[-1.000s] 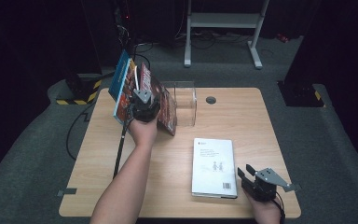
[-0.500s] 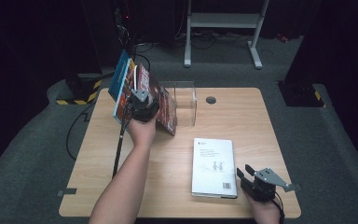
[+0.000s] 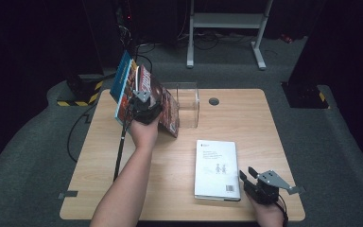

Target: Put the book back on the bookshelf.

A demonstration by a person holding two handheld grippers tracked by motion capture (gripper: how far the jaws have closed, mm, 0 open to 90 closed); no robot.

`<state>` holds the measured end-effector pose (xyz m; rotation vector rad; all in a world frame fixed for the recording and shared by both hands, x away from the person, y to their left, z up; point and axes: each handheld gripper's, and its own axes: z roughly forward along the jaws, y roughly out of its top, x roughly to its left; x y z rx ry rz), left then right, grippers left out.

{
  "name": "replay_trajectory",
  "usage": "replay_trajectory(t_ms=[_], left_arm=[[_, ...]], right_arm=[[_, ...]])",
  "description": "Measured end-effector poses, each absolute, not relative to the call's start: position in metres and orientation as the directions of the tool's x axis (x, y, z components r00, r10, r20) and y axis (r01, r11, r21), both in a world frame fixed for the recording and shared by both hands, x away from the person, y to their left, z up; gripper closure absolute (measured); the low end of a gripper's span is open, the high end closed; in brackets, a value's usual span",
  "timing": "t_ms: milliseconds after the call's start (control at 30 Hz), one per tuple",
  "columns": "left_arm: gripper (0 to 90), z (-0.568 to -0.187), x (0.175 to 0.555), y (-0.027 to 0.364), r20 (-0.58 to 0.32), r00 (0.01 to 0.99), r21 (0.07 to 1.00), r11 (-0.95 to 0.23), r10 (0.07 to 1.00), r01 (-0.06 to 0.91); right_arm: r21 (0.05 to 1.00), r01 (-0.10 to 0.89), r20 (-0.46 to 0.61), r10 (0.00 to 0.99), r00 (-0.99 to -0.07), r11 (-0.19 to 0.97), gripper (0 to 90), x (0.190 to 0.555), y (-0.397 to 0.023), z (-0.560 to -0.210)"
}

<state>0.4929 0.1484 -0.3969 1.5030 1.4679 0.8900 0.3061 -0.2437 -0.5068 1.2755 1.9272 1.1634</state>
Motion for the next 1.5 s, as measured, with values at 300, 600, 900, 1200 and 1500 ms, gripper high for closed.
replay_trajectory(t_ms=[300, 600, 900, 1200, 1500], left_arm=[[49.4, -0.39, 0.491, 0.15, -0.073, 0.059, 0.919, 0.044, 0.996, 0.393], [48.5, -0.383, 0.489, 0.15, -0.064, 0.061, 0.923, 0.036, 0.996, 0.383], [46.3, -0.374, 0.487, 0.152, -0.046, 0.054, 0.926, 0.022, 0.997, 0.376], [46.1, -0.372, 0.487, 0.152, -0.048, 0.05, 0.928, 0.026, 0.998, 0.372], [47.6, -0.366, 0.486, 0.153, -0.048, 0.047, 0.925, 0.026, 0.998, 0.38]], right_arm=[[0.88, 0.442, 0.02, 0.915, -0.403, 0.175, 58.5, 0.306, -0.243, -0.507], [0.88, 0.442, 0.019, 0.915, -0.402, 0.176, 58.4, 0.306, -0.243, -0.507], [0.878, 0.444, 0.018, 0.914, -0.405, 0.179, 58.4, 0.305, -0.242, -0.507], [0.877, 0.445, 0.018, 0.915, -0.404, 0.179, 58.3, 0.305, -0.242, -0.507], [0.878, 0.443, 0.014, 0.913, -0.407, 0.183, 58.3, 0.305, -0.241, -0.507]])
